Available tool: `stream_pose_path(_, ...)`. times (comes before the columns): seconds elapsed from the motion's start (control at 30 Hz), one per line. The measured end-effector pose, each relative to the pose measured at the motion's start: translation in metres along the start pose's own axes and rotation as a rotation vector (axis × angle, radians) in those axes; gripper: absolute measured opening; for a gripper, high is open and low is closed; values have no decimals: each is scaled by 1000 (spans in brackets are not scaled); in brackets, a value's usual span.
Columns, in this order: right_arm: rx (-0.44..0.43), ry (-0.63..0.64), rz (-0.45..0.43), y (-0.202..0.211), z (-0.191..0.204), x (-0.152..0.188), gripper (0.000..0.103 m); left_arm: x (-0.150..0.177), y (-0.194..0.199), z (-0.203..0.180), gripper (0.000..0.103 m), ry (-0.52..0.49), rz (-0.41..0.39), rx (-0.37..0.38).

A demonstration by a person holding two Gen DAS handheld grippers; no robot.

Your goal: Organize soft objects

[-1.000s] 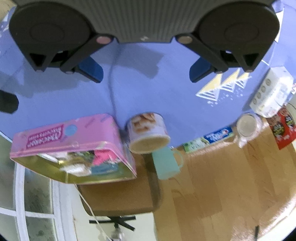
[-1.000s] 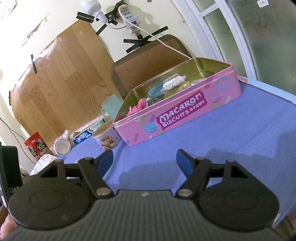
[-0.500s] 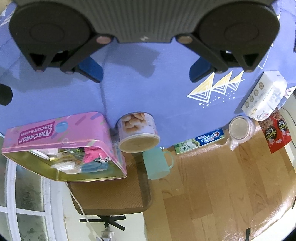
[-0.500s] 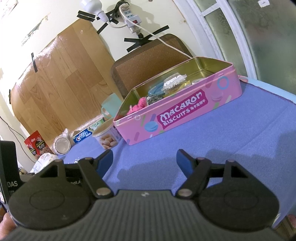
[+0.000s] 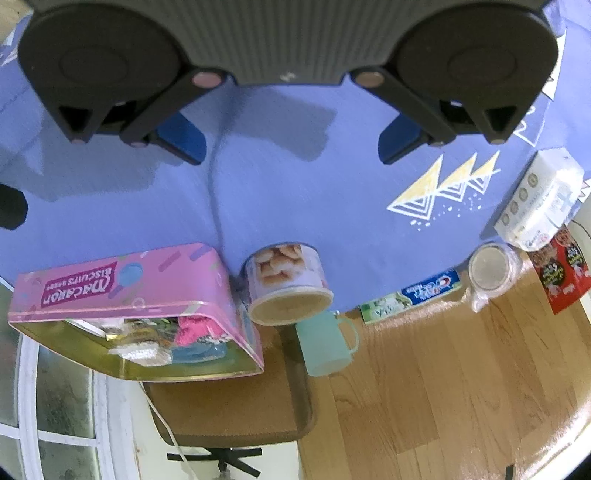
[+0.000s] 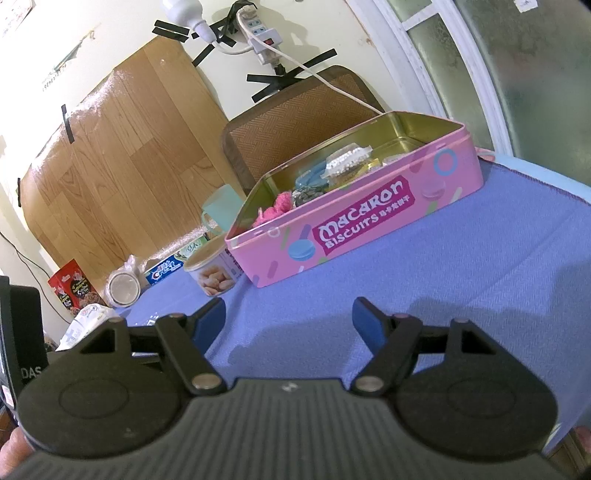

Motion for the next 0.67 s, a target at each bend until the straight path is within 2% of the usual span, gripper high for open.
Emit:
stream_pose_path(0.33, -1, 0, 2, -1, 0, 1, 78, 1, 1, -6, 103, -36, 0, 22)
stream_pose_path(0.67, -1, 5, 3, -1, 0, 2, 78, 0, 4, -6, 103, -23, -17, 67)
Point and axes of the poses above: each gripper's, at about its wrist camera, not at the fingertips, and y roughly against the way its jaws point, z to its left, x to its underside, the point moved 3 cm from there along -y, roughly the way its jaws point, and after that the axes turned 5 degrees about -z, right-handed, at the moved point
